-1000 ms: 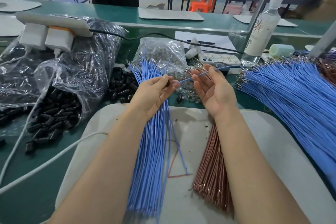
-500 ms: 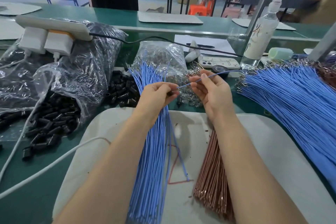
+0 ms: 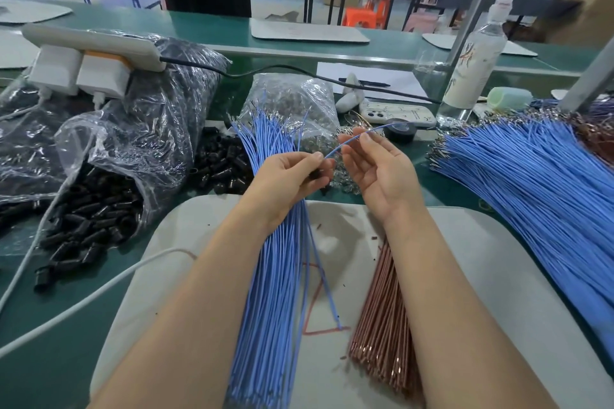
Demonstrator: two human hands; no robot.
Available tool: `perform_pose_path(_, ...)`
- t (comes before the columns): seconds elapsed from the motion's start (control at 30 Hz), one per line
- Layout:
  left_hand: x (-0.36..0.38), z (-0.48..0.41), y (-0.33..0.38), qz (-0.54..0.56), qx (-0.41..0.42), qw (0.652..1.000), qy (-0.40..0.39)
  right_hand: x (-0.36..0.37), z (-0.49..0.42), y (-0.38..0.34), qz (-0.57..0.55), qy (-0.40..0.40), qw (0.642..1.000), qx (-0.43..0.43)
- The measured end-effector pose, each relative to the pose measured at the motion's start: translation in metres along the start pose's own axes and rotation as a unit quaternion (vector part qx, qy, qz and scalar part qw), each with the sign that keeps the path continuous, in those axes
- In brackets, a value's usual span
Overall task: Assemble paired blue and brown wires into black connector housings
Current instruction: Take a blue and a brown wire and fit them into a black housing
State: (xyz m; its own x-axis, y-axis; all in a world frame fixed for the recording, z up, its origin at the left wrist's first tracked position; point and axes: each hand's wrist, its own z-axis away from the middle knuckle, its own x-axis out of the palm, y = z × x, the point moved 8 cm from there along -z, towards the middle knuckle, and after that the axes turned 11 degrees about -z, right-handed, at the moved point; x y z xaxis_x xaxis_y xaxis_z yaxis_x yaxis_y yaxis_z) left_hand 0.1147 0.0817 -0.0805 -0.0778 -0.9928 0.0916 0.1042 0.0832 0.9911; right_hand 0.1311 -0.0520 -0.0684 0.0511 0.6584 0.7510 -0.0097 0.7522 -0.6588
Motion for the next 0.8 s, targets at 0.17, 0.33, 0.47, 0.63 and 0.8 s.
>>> perform_pose_path(0.17,0.003,-0.001,0.0,-0.002,0.018,1.0,-0.01,0.002,0.002,-0.006,0.027,0.0,1.0,-0.014)
perform_pose_path(0.33,0.005,0.0,0.003,0.034,0.023,0.999,-0.024,0.002,0.002,-0.019,0.017,0.018,0.997,-0.07)
perform_pose_path(0.47,0.002,-0.001,0.001,0.068,0.017,0.997,-0.02,-0.006,0.002,-0.019,0.033,0.058,0.995,-0.068)
perform_pose_path(0.63,-0.003,0.001,0.009,-0.129,0.076,0.988,0.021,-0.004,0.003,-0.023,0.116,0.06,0.985,-0.114)
perform_pose_path(0.8,-0.007,0.008,0.027,-0.303,0.178,0.93,0.109,0.006,0.007,-0.028,0.173,0.027,0.971,-0.162)
